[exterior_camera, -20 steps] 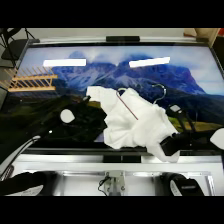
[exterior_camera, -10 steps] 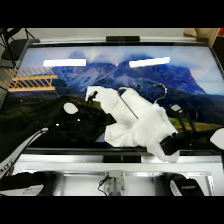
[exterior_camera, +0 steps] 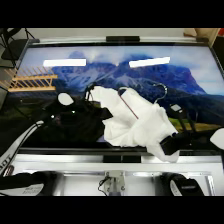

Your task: Fold the shirts.

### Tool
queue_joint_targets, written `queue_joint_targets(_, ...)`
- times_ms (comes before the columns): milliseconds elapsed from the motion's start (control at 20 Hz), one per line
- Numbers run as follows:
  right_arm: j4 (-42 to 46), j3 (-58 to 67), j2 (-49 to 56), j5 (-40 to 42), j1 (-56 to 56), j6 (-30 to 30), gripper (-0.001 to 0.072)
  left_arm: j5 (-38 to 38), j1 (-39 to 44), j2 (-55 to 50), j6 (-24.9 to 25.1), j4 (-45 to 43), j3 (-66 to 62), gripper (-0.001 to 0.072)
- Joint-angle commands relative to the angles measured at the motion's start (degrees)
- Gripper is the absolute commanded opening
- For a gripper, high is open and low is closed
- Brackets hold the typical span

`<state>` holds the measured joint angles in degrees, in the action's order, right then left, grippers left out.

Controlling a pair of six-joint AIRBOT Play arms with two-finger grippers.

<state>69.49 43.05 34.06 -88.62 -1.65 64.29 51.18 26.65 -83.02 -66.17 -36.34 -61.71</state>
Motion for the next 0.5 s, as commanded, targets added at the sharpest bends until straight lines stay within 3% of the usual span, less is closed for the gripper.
queue_joint_targets(0, -0.02, -0.02, -0.07, 0.02, 0.0, -0.02, 0.0053, 1.2, 0.87, -0.31, 2.27, -2.34, -1.6, 0.0538)
queue_joint_targets(100, -0.02, -0.02, -0.07, -0.04, 0.0, -0.02, 0.0053, 2.01, 3.43, -1.75, 3.8, -2.32, -1.6, 0.0534)
queue_joint_targets(200, -0.09, -0.02, -0.07, -0.09, 0.0, 0.0, 0.0053, 2.25, 5.97, -3.61, 3.8, -2.27, -1.62, 0.0474)
queue_joint_targets(450, -0.2, -0.02, -0.07, -0.07, 0.0, 0.0, 0.0053, 1.55, 8.76, -6.71, 4.04, -2.27, -1.62, 0.0472)
